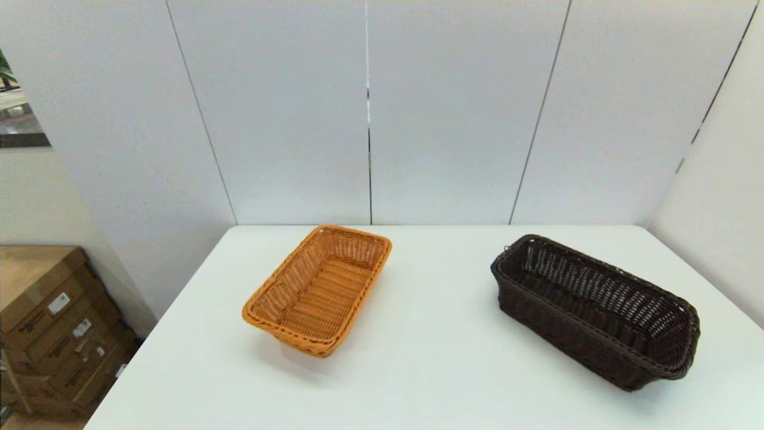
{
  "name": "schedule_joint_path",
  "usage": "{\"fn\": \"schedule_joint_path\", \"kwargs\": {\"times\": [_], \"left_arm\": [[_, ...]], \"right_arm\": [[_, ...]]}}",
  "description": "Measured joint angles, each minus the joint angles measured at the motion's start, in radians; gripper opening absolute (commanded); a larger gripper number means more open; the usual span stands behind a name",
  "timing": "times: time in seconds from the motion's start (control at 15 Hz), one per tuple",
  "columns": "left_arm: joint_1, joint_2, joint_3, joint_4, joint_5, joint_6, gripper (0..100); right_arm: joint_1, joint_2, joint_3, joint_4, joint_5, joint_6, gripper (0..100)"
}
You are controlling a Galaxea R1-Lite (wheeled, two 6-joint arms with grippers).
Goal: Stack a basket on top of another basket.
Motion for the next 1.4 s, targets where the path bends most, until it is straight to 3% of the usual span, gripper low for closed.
{"fn": "schedule_joint_path", "kwargs": {"times": [1.4], "left_arm": [[-0.001, 0.002, -0.032, 0.028, -0.032, 0.039, 100]], "right_arm": [[0.000, 0.000, 0.000, 0.000, 0.000, 0.000, 100]]}}
